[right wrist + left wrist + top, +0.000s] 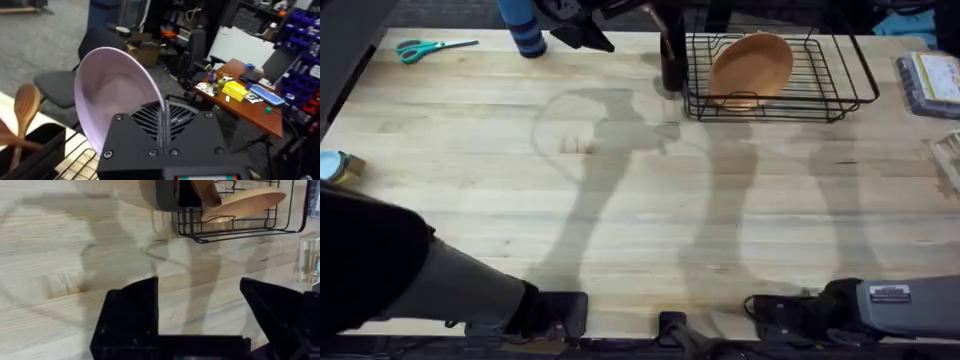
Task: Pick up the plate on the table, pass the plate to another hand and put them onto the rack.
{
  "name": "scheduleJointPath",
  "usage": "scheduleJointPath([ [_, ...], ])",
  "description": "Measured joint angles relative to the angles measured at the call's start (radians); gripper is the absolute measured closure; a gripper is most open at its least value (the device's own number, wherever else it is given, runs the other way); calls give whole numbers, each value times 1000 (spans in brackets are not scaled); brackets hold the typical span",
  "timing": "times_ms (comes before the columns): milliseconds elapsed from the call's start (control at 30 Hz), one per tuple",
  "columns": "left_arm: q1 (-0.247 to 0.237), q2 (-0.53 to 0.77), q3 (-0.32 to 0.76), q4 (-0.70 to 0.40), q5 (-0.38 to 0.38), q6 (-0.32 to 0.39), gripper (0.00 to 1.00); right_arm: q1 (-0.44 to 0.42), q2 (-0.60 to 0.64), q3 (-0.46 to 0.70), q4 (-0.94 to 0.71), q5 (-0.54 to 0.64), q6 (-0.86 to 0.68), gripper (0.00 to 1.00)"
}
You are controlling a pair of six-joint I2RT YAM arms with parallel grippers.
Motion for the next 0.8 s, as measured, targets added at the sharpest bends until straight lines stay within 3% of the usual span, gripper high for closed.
scheduleJointPath([
  [467,0,0,0,0,0,0,6,-14,134,284,-281,-117,-12,972],
  [800,0,0,0,0,0,0,6,-14,177,314,-392,-124,-158,971],
])
